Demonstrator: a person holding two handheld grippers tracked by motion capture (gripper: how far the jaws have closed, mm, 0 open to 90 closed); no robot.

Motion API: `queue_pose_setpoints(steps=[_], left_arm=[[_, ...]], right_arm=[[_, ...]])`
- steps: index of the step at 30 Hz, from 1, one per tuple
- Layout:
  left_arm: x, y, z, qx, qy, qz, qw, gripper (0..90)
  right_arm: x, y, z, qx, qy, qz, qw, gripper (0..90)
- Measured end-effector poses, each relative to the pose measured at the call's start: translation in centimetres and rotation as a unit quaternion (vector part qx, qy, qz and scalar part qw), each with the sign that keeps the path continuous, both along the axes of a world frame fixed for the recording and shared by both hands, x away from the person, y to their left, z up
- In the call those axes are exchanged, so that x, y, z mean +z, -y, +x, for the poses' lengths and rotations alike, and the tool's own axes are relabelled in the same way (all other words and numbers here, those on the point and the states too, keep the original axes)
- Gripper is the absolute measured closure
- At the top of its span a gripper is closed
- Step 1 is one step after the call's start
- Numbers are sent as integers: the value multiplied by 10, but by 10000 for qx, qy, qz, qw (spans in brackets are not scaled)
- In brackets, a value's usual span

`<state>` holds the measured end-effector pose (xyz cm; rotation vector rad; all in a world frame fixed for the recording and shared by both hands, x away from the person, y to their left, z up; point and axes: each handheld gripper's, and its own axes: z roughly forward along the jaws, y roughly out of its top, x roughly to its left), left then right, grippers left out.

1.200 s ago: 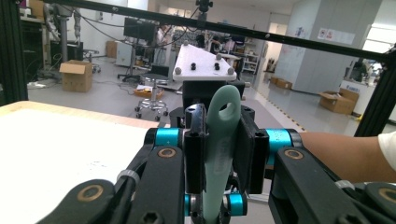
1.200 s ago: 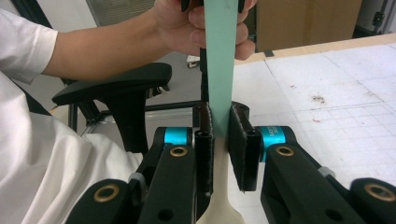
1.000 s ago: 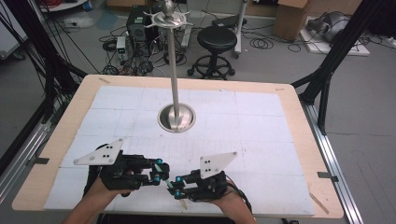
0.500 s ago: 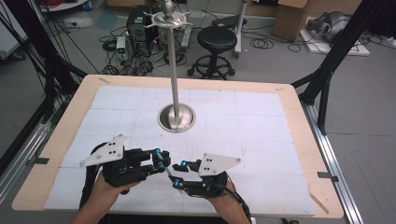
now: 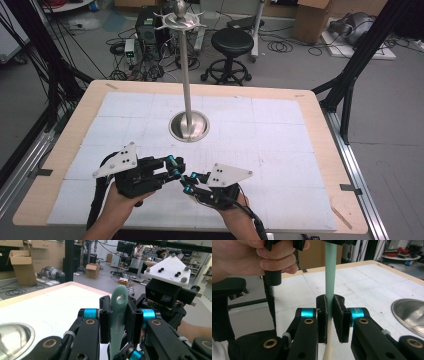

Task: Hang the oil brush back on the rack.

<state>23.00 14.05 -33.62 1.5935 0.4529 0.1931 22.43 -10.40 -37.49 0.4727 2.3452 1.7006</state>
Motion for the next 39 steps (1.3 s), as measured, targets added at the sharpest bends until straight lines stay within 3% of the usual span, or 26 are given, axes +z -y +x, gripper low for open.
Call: queue_pose_setpoints(steps=[4,8,15,18,24,32,39], left_arm=[[1,-3,0,-113,17,-96,9999,746],[2,-16,1,-182,83,-209,9996,547],[-6,-52,3,-111,243,-470,9985,391],[-14,-73,3,54,301,-627,9976,328],[-32,-104,5,593,113,-544,9967,147],[-54,-127,8,915,-66,-164,9956,140],[-59,-132,7,875,-90,-177,9960,143]], right_arm=[[0,1,0,37,-61,47,10000,837],[1,3,3,148,-148,114,9997,840],[7,6,12,343,-240,375,9984,842],[12,5,18,463,-280,398,9977,843],[29,-2,40,647,-365,522,9959,843],[57,-13,74,649,-409,721,9944,843],[79,-30,99,578,-391,644,9955,843]])
